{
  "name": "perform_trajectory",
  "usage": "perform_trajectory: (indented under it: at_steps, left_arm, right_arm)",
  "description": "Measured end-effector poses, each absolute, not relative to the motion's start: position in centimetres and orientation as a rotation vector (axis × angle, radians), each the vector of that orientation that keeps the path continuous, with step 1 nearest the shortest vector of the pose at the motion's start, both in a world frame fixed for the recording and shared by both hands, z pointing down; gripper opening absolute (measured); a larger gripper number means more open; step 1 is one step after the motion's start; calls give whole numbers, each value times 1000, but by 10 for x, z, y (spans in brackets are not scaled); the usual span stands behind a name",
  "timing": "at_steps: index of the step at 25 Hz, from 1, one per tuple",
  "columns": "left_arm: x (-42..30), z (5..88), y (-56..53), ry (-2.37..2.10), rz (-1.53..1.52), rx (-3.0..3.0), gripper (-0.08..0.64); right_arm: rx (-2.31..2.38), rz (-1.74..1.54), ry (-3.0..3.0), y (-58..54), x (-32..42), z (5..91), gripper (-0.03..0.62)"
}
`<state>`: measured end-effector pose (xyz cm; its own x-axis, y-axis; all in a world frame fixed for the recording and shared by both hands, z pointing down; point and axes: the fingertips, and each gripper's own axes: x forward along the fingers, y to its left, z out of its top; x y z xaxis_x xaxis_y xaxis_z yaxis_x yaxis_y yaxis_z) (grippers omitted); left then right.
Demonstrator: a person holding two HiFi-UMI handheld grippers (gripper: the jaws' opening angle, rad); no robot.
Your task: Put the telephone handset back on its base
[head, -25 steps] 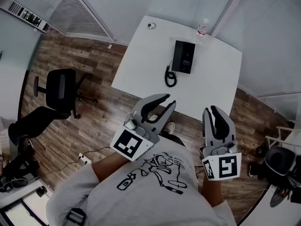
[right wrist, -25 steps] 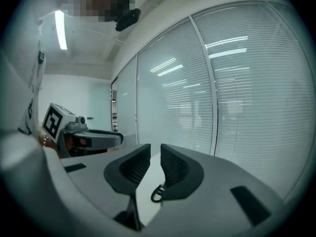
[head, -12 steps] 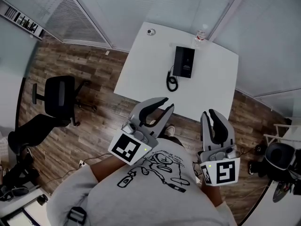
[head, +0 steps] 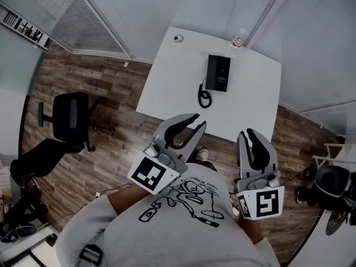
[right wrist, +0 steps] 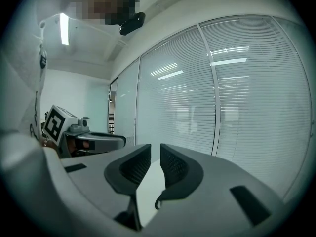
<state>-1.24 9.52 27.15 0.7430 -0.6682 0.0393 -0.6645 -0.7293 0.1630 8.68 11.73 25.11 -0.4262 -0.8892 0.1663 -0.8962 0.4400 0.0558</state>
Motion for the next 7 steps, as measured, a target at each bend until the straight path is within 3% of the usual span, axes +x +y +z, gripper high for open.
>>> perform_trajectory:
  at_steps: [7]
  left_arm:
    - [-15,272,96,-1052,-35,2788,74]
  right_arm:
    - [1587,69,-2514,120,86,250,52]
